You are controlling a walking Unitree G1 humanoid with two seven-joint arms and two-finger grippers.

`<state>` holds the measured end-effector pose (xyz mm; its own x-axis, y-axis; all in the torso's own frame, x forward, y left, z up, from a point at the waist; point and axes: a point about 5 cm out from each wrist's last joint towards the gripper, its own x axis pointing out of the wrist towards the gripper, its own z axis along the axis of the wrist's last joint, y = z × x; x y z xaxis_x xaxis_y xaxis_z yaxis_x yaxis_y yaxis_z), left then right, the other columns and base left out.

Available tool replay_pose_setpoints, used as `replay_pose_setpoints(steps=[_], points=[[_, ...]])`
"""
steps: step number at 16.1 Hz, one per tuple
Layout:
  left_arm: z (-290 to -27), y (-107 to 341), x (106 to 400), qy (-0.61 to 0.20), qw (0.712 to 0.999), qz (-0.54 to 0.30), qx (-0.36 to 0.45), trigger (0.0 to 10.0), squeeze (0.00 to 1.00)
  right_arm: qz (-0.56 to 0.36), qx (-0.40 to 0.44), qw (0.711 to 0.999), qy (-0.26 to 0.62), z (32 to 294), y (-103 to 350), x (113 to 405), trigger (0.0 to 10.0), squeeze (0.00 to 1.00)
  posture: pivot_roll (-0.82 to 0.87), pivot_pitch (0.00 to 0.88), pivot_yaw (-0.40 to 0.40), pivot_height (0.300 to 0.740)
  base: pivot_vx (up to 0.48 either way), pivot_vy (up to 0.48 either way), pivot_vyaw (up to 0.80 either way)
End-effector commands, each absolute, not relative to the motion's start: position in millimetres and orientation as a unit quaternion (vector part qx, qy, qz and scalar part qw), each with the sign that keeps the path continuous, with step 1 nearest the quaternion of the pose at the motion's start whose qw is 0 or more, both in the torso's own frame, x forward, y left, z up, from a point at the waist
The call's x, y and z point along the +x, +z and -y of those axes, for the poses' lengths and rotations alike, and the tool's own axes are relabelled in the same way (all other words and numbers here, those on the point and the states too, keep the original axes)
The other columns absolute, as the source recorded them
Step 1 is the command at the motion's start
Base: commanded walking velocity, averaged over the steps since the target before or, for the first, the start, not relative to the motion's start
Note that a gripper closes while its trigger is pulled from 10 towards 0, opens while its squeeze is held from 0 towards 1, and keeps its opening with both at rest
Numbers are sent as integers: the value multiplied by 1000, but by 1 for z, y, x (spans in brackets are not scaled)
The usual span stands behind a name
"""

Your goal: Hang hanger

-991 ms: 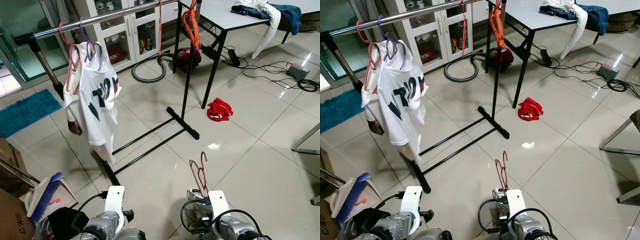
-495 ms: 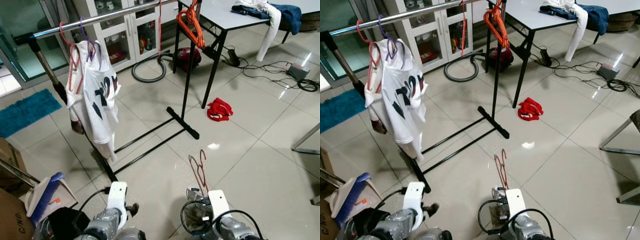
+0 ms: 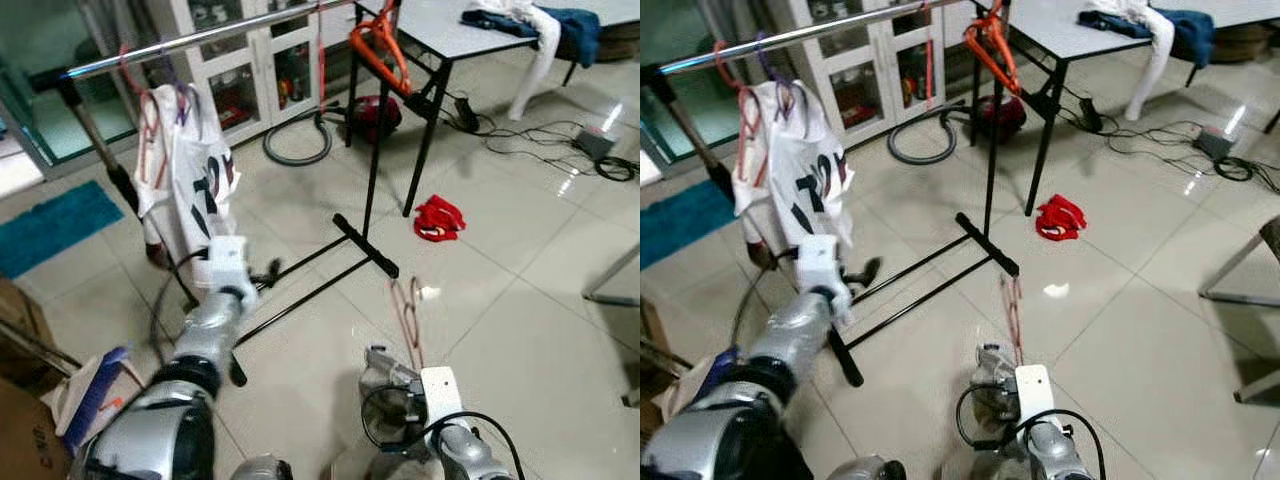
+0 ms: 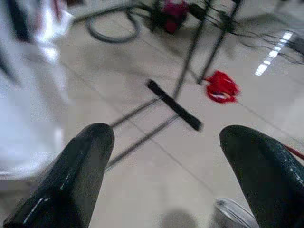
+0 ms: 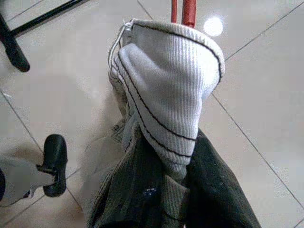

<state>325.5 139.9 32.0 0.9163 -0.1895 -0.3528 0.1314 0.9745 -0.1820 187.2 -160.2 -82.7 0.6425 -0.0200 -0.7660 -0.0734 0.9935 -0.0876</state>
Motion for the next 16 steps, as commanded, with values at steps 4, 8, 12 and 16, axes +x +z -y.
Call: replay_pose_setpoints(steps=[4,8,12,16], points=[[-137,64,345,-97,985,-121,-78,10000,0,-374,-33,927,5,157,-75,198,10000,0,-86,0,67,740,0,0,0],[-145,79,350,-81,991,-81,-65,10000,0,-79,-34,996,-4,167,63,337,10000,0,-98,0,71,740,0,0,0],[-161,97,343,-56,996,-10,-63,10000,0,49,-38,998,7,165,118,344,10000,0,-97,0,64,740,0,0,0],[-168,108,332,-53,997,19,-55,10000,0,50,-14,998,46,165,126,329,10000,0,-95,0,56,740,0,0,0]])
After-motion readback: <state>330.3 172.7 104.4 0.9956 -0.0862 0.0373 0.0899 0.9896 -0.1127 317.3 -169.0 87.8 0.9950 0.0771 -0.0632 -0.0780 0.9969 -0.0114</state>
